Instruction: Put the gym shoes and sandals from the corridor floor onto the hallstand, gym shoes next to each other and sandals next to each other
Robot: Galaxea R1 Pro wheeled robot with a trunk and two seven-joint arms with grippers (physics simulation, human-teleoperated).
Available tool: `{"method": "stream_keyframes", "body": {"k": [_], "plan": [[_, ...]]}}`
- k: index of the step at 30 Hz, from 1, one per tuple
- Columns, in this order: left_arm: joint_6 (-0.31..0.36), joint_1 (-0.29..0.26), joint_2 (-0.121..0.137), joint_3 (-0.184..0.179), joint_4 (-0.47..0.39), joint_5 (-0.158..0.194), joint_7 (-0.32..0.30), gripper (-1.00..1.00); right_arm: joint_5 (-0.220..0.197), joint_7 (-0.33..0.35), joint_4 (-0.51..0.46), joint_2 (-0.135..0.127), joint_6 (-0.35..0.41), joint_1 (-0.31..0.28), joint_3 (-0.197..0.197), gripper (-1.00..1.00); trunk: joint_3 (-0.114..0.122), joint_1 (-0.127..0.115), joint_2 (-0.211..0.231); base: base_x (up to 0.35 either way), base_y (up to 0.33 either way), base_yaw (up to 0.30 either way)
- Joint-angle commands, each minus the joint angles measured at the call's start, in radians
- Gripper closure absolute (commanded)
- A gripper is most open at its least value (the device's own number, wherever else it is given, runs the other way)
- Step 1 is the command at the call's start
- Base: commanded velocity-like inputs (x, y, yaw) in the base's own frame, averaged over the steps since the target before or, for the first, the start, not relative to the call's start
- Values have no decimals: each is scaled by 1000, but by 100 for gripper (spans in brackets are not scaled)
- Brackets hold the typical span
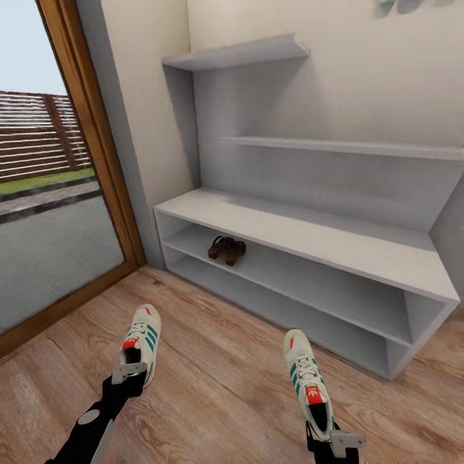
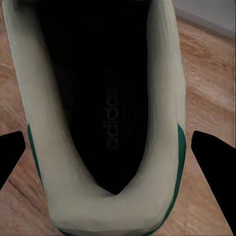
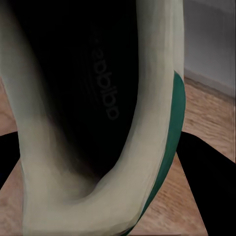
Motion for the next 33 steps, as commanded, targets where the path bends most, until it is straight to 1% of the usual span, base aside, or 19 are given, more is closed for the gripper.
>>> {"method": "stream_keyframes", "body": {"k": [1,17,26,33], "plan": [[1,0,-1,4,-1,-7,-7,100,10,-6,1,1,-2,-1,-5,100,0,0,0,25,11,-265],[1,0,-1,4,-1,-7,-13,100,10,-7,1,1,-2,-1,-5,100,6,0,0,3,3,-265],[1,0,-1,4,-1,-7,-16,100,10,-7,1,1,-2,-1,-5,100,9,0,0,0,229,-265],[1,0,-1,4,-1,-7,-16,100,10,-7,1,1,-2,-1,-5,100,11,0,0,0,57,-265]]}}
